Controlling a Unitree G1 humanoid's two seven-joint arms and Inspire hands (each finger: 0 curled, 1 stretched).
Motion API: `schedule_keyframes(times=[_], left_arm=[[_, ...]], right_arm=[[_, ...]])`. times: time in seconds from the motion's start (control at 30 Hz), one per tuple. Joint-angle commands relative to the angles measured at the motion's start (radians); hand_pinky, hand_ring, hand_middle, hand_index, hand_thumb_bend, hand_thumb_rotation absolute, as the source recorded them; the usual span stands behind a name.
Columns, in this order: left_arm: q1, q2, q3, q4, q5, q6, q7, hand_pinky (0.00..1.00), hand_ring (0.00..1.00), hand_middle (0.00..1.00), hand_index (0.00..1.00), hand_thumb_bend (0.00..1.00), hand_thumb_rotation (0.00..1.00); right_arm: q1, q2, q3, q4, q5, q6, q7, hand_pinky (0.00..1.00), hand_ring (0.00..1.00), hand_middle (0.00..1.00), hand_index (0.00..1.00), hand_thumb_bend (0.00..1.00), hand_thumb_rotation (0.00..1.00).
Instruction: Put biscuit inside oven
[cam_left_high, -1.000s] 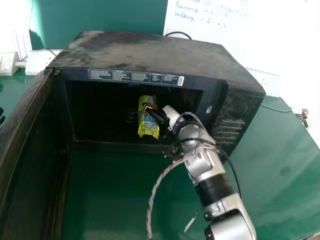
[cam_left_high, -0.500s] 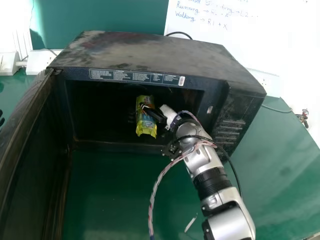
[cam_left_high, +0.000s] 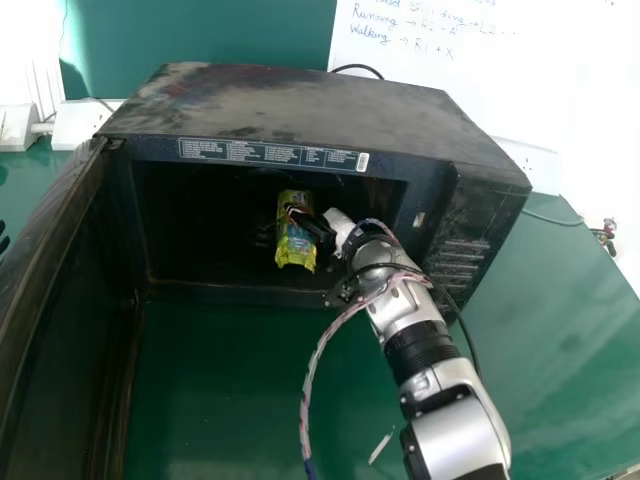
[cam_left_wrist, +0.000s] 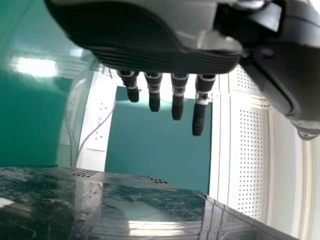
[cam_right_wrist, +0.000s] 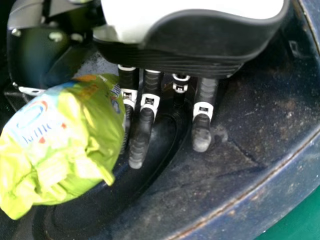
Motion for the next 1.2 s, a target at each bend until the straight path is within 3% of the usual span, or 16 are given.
schedule_keyframes(times=[0.0, 0.07, 0.2, 0.3, 0.4, 0.43, 0.53, 0.77, 0.87, 0.97, 1.17], left_arm=[[0.011, 0.000, 0.007, -0.011, -0.008, -0.006, -0.003, 1.00, 1.00, 0.97, 0.82, 1.00, 1.00], [0.011, 0.000, 0.006, -0.011, -0.004, -0.008, -0.003, 1.00, 1.00, 0.97, 0.82, 1.00, 1.00], [0.015, -0.001, 0.006, -0.022, -0.007, 0.000, 0.004, 1.00, 1.00, 0.98, 0.83, 1.00, 1.00], [0.016, -0.002, 0.004, -0.025, -0.004, -0.001, 0.007, 1.00, 1.00, 0.97, 0.82, 1.00, 1.00], [0.015, 0.000, 0.004, -0.024, -0.005, -0.001, 0.005, 1.00, 1.00, 0.97, 0.82, 1.00, 1.00], [0.015, 0.000, 0.004, -0.024, -0.005, -0.001, 0.005, 1.00, 1.00, 0.98, 0.82, 1.00, 1.00], [0.014, 0.002, 0.005, -0.019, -0.003, -0.005, 0.000, 1.00, 1.00, 0.98, 0.83, 1.00, 1.00], [0.018, 0.001, 0.007, -0.023, -0.010, -0.004, -0.005, 1.00, 1.00, 0.98, 0.83, 1.00, 1.00], [0.018, -0.002, 0.006, -0.026, -0.006, -0.002, 0.002, 1.00, 1.00, 0.98, 0.82, 1.00, 1.00], [0.017, -0.001, 0.005, -0.023, -0.007, -0.007, -0.003, 1.00, 1.00, 0.98, 0.83, 1.00, 1.00], [0.012, -0.002, 0.002, -0.022, 0.000, -0.005, 0.001, 1.00, 1.00, 0.98, 0.82, 1.00, 1.00]], right_arm=[[-0.022, 0.017, -0.014, 0.026, 0.017, -0.005, -0.007, 0.16, 0.23, 0.33, 0.49, 0.52, 0.14], [-0.023, 0.022, -0.025, 0.036, 0.027, -0.004, -0.015, 0.17, 0.24, 0.36, 0.49, 0.52, 0.14], [-0.012, 0.024, -0.048, 0.029, 0.053, -0.017, -0.021, 0.13, 0.20, 0.30, 0.49, 0.52, 0.14], [-0.007, 0.020, -0.037, 0.016, 0.046, -0.026, -0.021, 0.19, 0.27, 0.38, 0.49, 0.52, 0.14], [-0.004, 0.021, -0.034, 0.006, 0.044, -0.026, -0.020, 0.20, 0.29, 0.40, 0.49, 0.52, 0.15], [-0.004, 0.021, -0.034, 0.004, 0.045, -0.024, -0.019, 0.21, 0.30, 0.41, 0.54, 0.76, 0.16], [0.000, 0.019, -0.022, -0.004, 0.035, -0.032, -0.015, 0.24, 0.32, 0.44, 0.59, 0.92, 0.18], [0.004, 0.019, -0.016, -0.018, 0.037, -0.030, -0.015, 0.26, 0.37, 0.47, 0.53, 0.93, 0.20], [0.002, 0.017, -0.019, -0.021, 0.044, -0.025, -0.005, 0.20, 0.29, 0.41, 0.55, 0.92, 0.20], [0.000, 0.008, -0.005, -0.025, 0.033, -0.027, 0.015, 0.27, 0.38, 0.51, 0.57, 0.92, 0.23], [-0.004, -0.005, 0.007, -0.040, 0.024, -0.012, 0.049, 0.38, 0.49, 0.58, 0.58, 0.93, 0.26]])
